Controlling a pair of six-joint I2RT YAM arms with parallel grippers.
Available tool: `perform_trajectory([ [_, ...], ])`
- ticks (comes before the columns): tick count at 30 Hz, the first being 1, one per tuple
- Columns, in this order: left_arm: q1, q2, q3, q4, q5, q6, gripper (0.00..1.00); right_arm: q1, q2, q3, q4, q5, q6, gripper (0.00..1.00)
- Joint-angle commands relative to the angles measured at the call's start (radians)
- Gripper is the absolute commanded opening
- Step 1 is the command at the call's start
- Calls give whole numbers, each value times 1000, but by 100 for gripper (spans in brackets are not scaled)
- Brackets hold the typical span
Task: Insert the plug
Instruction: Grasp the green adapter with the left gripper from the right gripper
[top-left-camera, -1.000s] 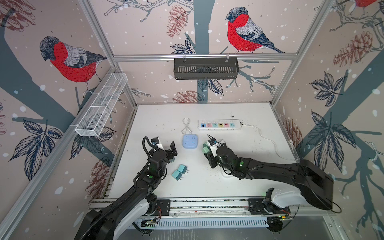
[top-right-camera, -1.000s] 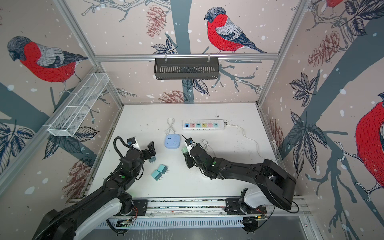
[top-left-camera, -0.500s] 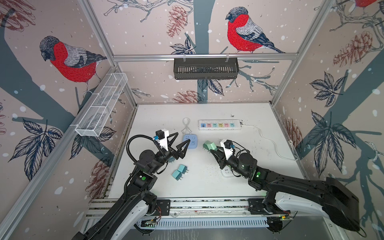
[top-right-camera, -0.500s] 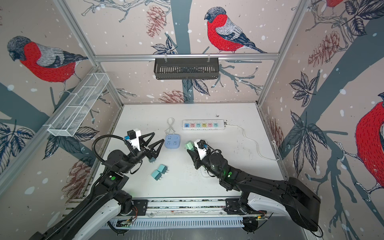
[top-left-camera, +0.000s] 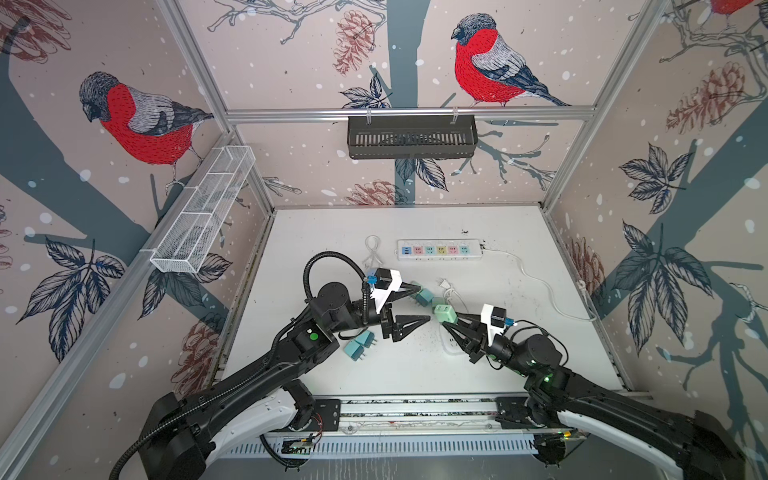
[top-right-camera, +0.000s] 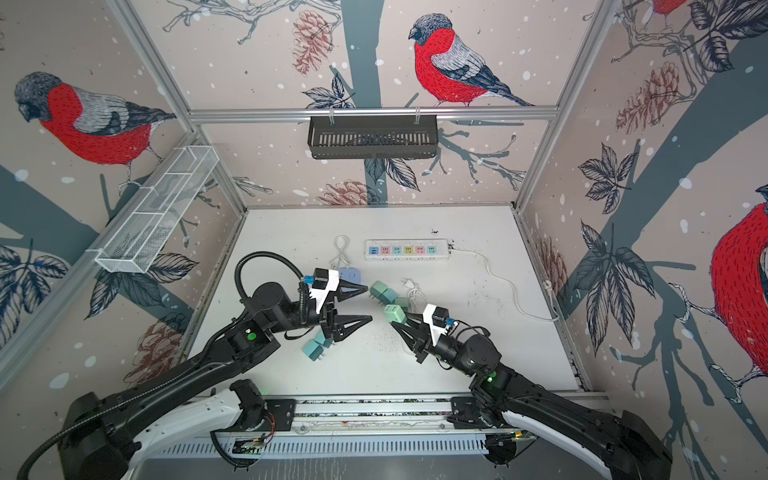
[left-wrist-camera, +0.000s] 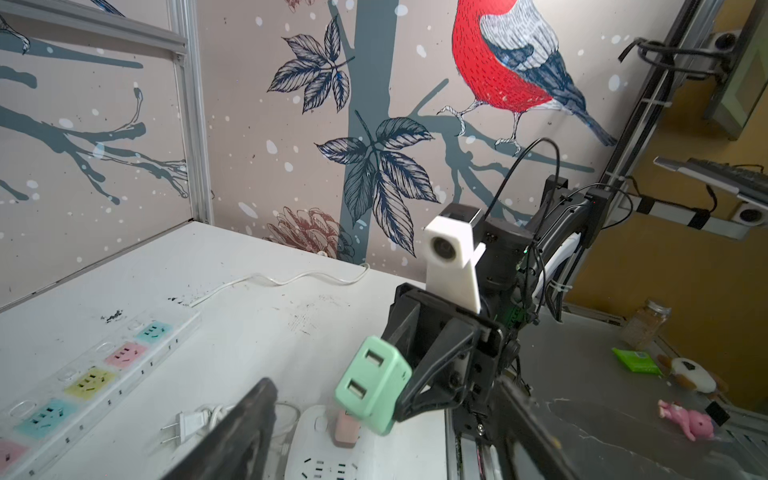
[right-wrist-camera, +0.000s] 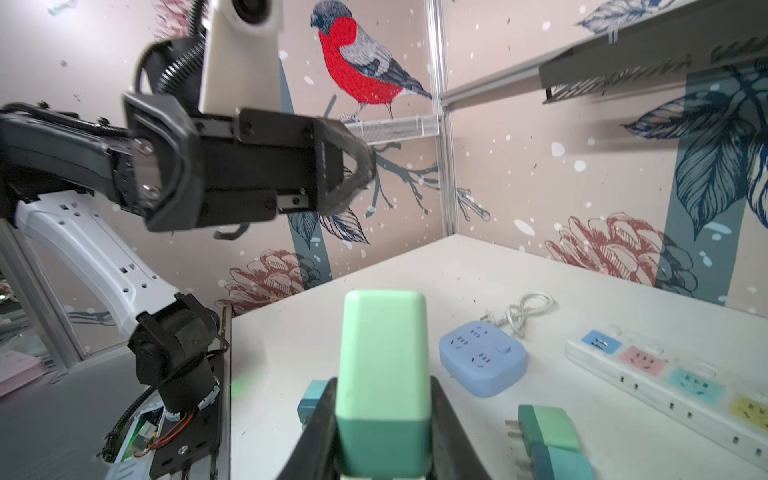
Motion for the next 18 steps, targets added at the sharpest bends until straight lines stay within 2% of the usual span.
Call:
perform_trajectory([
  [1, -18, 38, 33, 27, 39, 74, 78, -15, -52, -26, 71, -93, 24, 1],
  [5, -52, 80, 66, -11, 38, 120, 74, -19, -69, -47, 134, -135, 45, 1],
  [8, -79, 100, 90, -46, 31, 145, 67, -19, -50, -42, 159, -158, 54, 1],
  [18, -112, 133, 96, -75, 46, 158, 61, -12, 1, -58, 277, -180, 72, 1],
])
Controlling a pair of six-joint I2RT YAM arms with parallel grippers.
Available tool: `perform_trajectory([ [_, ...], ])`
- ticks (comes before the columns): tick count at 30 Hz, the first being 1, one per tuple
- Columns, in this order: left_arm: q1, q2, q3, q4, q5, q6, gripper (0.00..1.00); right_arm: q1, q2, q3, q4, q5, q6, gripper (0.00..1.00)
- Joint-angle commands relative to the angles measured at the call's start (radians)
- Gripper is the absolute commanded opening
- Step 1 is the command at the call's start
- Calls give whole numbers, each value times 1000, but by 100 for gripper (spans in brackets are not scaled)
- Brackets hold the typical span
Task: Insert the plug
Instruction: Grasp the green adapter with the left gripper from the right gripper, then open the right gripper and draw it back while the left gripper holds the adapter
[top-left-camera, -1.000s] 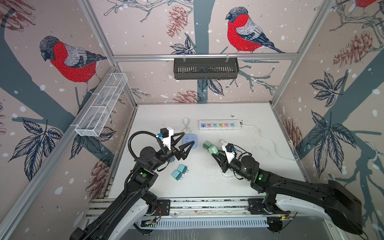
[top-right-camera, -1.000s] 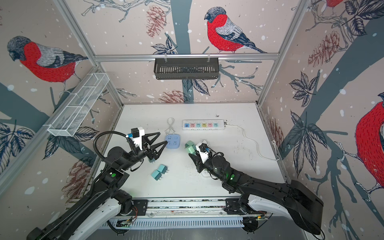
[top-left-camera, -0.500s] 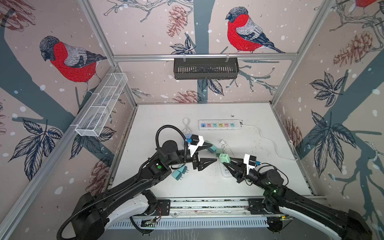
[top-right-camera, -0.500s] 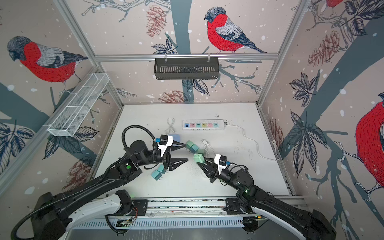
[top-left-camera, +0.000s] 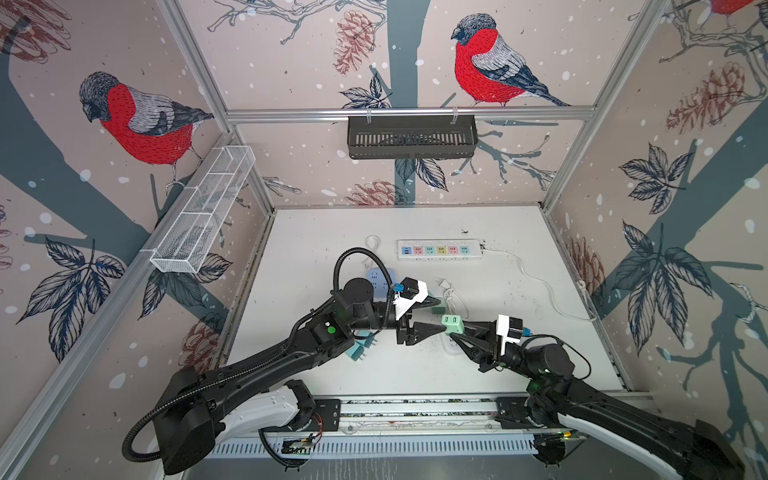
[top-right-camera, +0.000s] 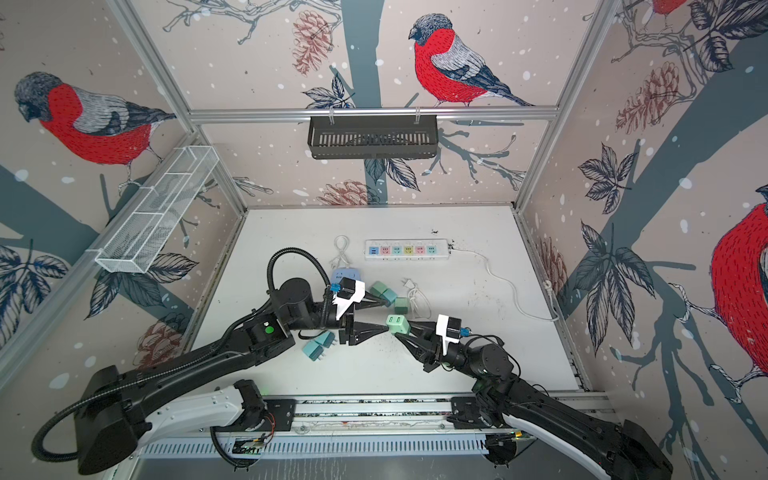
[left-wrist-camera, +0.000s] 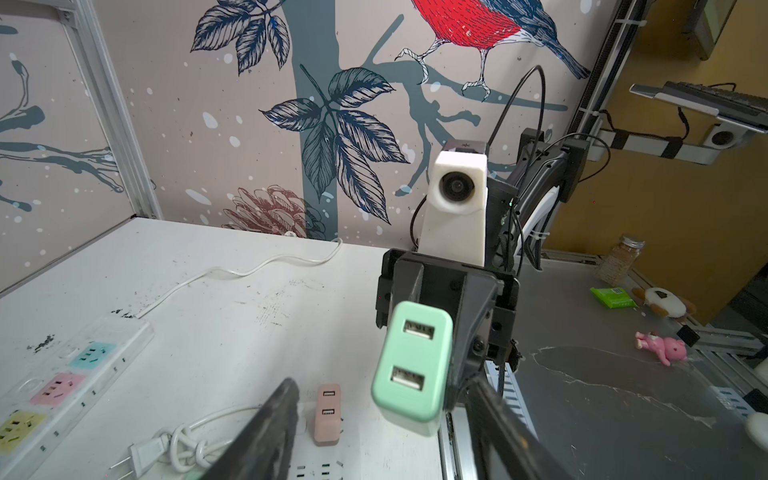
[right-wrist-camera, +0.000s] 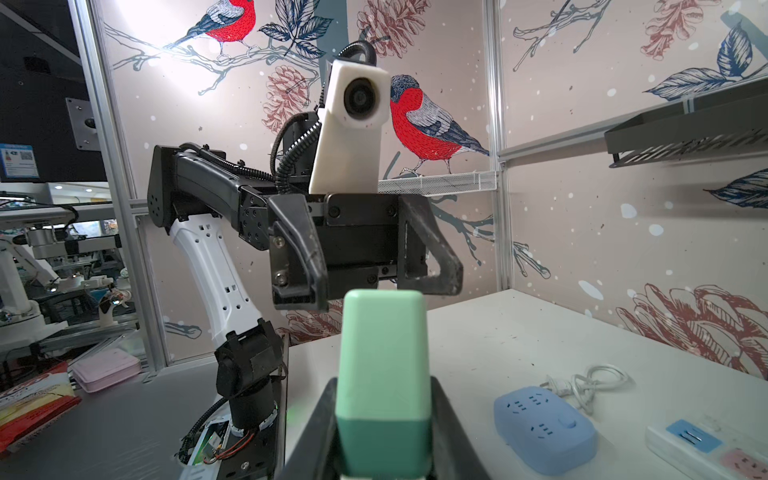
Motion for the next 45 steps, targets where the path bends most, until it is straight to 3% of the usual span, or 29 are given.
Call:
perform_trajectory([
  [1, -11, 14, 14, -12, 26, 26, 59, 8, 19, -17, 98, -22, 19, 1],
  [10, -28, 58, 32, -19, 75, 12, 45, 39, 69, -24, 166, -5, 2, 0],
  [16, -37, 75, 41, -7, 102, 2, 43, 50, 129, -11, 193, 6, -6, 1],
  [26, -38, 87, 52, 19, 125, -31, 25, 53, 194, 6, 219, 14, -9, 0],
  [29, -38, 96, 51, 34, 161, -31, 14, 54, 216, 13, 221, 17, -9, 1],
  [32, -37, 104, 54, 25, 181, -19, 4, 52, 220, 30, 184, 50, -5, 11],
  [35, -37, 105, 56, 8, 155, -8, 0, 53, 215, 38, 152, 76, -3, 38],
  [38, -38, 89, 54, -22, 67, -19, 0, 52, 199, 44, 114, 117, -1, 52],
  [42, -30, 55, 20, -18, -88, -38, 0, 51, 160, 44, 51, 175, 3, 77],
  [45, -3, 19, -20, 7, -153, -59, 0, 47, 114, 48, -16, 224, 3, 87],
])
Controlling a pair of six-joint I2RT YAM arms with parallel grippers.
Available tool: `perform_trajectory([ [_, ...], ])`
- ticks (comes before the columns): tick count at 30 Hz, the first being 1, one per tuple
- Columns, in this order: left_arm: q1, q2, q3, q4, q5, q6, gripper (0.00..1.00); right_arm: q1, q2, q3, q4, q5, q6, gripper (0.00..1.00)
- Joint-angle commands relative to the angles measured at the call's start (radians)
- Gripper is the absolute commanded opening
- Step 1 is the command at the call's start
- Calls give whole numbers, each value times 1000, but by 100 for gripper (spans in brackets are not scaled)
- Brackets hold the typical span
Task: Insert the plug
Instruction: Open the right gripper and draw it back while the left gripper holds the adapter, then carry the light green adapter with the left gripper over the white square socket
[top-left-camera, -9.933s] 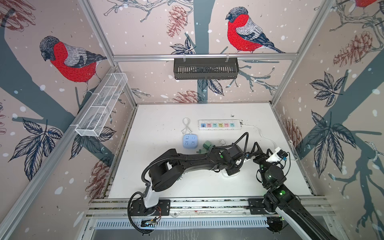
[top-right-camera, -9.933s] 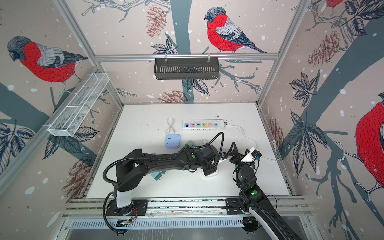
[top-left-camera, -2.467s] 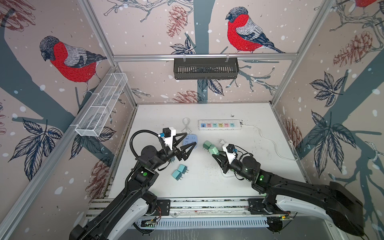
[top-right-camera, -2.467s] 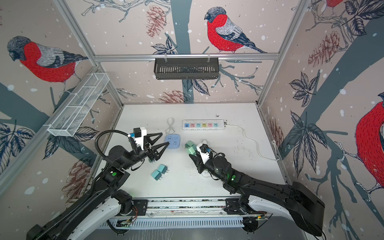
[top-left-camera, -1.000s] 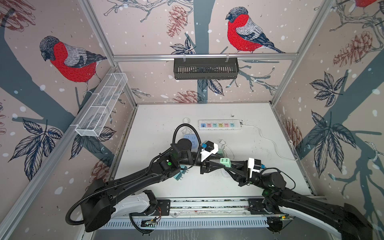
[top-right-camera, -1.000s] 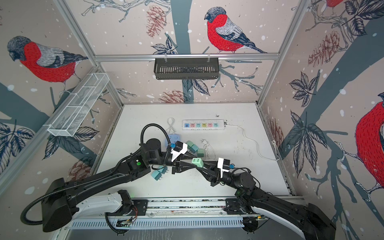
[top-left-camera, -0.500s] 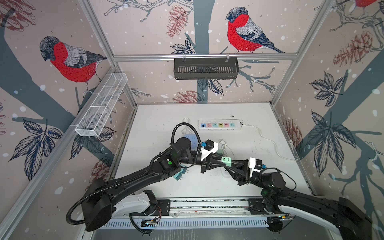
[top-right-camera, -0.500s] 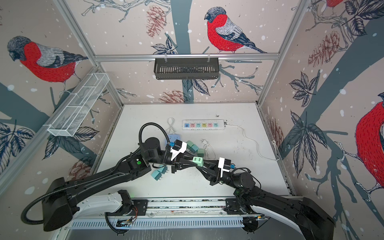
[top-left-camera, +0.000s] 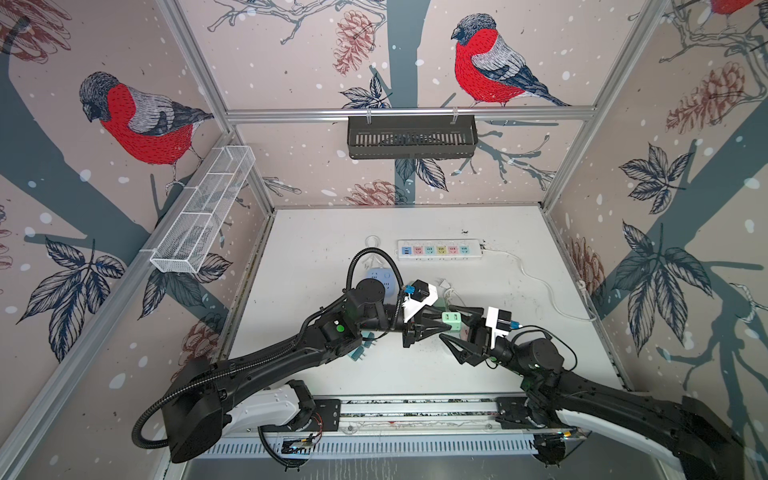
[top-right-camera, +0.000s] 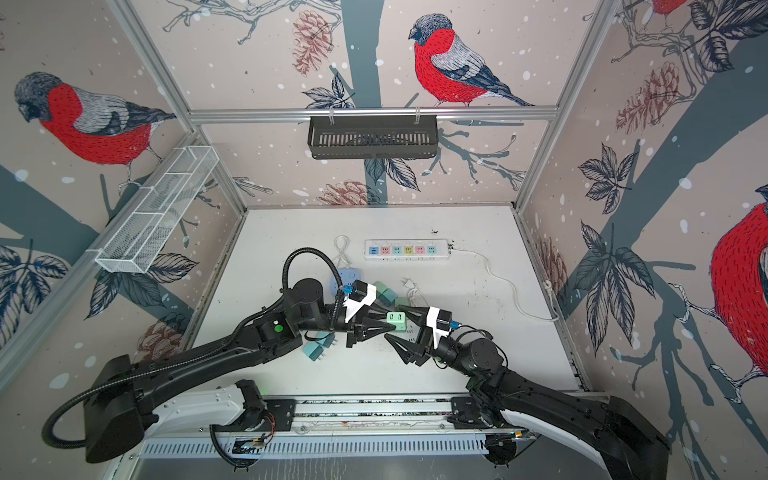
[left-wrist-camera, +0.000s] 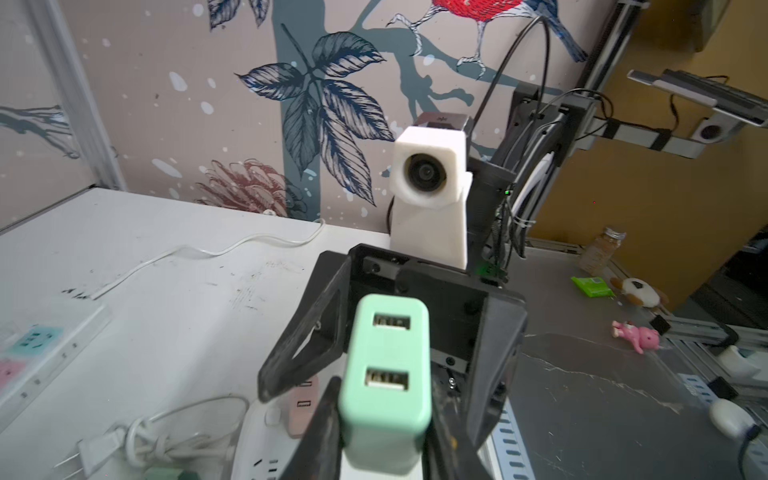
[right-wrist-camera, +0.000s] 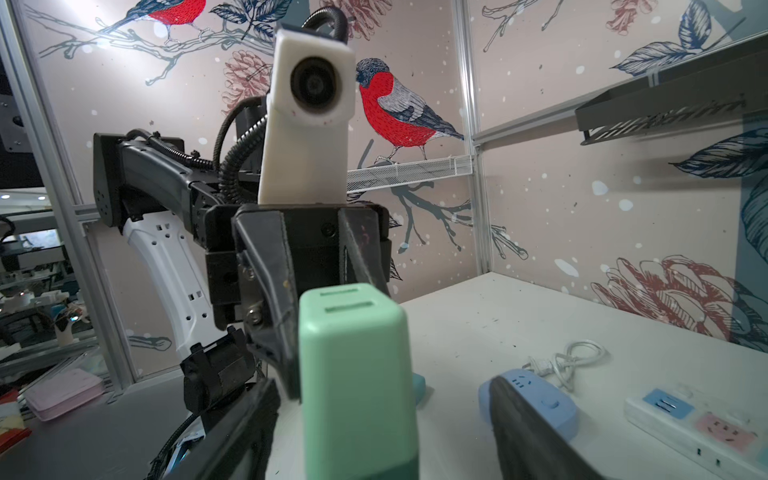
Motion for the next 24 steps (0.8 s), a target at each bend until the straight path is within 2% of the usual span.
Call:
perform_trajectory([
  [1, 36, -36, -38, 42, -108, -33, 0, -2, -45, 10, -84, 82, 5, 90],
  [4, 91, -67, -87, 76, -112, -60, 0, -7, -108, 10, -163, 119, 4, 94],
  [8, 100, -76, -137, 96, -128, -27, 0, -14, -204, 7, -274, 212, 5, 96],
  [13, 96, -41, -196, 160, -6, 53, 0, -34, -305, 18, -469, 487, 29, 99],
  [16, 62, -10, -220, 191, -7, 92, 0, -81, -320, 19, -552, 627, 60, 100],
  [18, 33, 7, -238, 226, -40, 111, 0, -129, -311, 6, -559, 659, 81, 100],
  [24, -15, 77, -305, 400, -103, 73, 0, -323, -276, -2, -613, 630, 172, 100],
])
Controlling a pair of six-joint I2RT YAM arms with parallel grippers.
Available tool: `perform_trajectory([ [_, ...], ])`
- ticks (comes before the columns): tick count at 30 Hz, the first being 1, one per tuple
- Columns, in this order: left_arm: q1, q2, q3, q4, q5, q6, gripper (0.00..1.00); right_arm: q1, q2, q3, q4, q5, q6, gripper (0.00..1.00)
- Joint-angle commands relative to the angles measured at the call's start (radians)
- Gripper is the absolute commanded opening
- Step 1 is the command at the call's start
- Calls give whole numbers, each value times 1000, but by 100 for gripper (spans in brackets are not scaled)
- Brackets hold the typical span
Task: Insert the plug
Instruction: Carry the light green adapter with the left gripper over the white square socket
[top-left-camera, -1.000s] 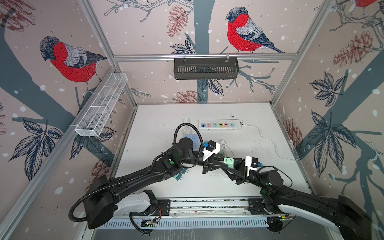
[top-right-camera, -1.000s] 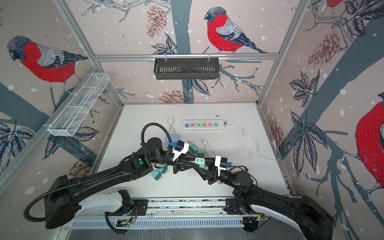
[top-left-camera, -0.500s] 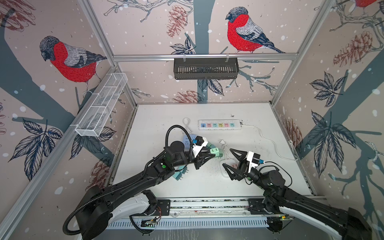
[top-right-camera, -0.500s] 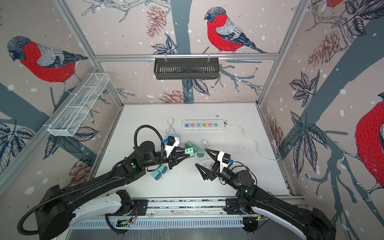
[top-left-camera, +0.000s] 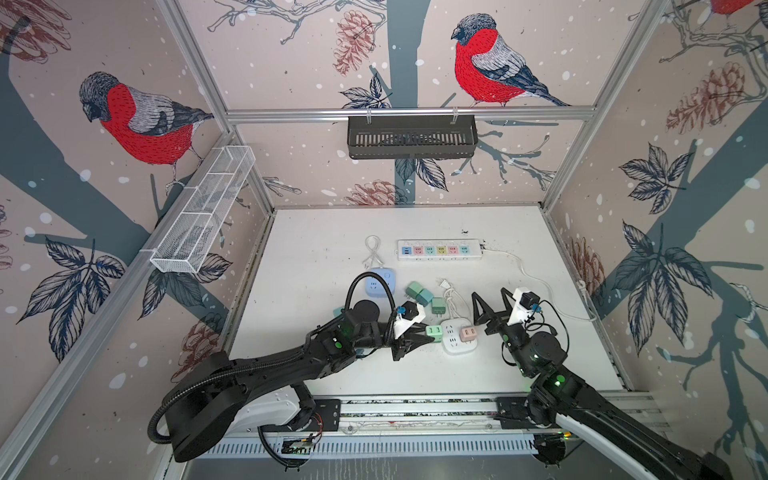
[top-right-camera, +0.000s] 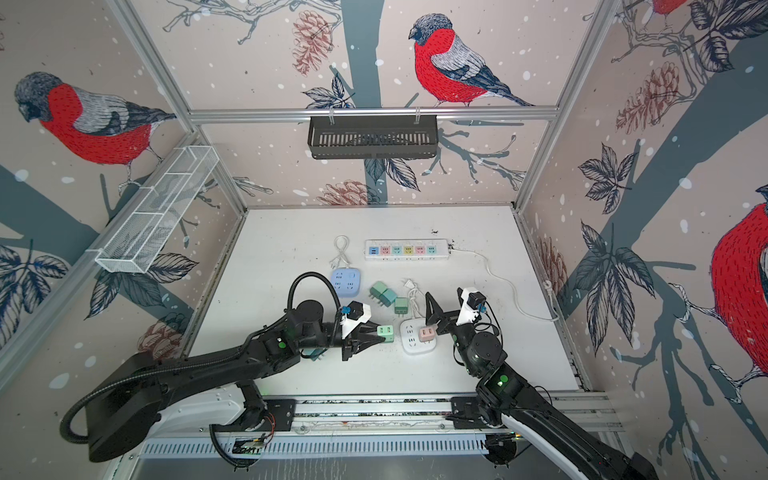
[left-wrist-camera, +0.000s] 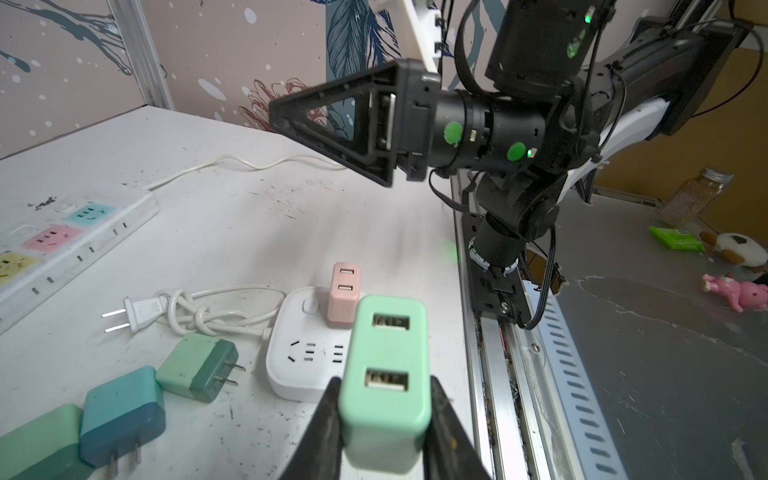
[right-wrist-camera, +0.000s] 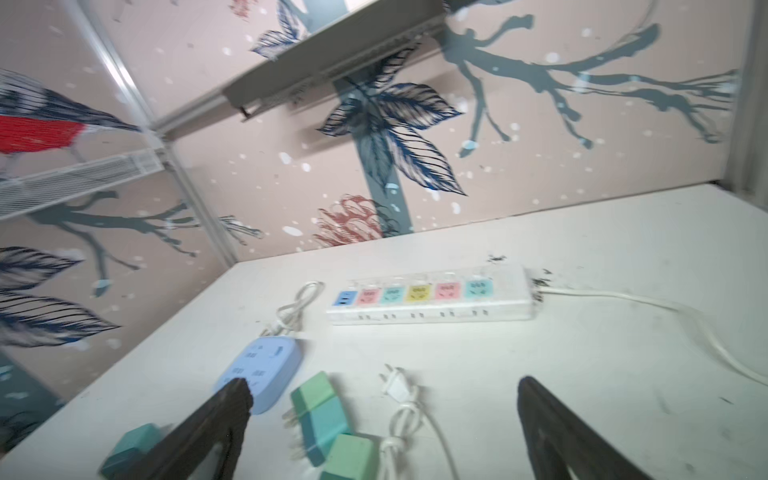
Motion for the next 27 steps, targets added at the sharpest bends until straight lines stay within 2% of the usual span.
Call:
perform_trajectory([
  [1, -16, 29, -29, 196, -43, -6, 0, -82, 6, -9, -38, 25, 75, 100],
  [4, -22, 55, -64, 280, -74, -36, 0, -150, 6, -17, -53, 15, 123, 100],
  [8, -41, 95, -82, 356, -81, -56, 0, -189, 7, -27, -55, 25, 159, 100],
  [20, -73, 333, 7, 428, -96, -42, 0, -216, 14, -36, -39, 41, 171, 100],
  [27, -76, 482, 26, 563, -76, -61, 0, -224, 22, -37, -34, 29, 172, 100],
])
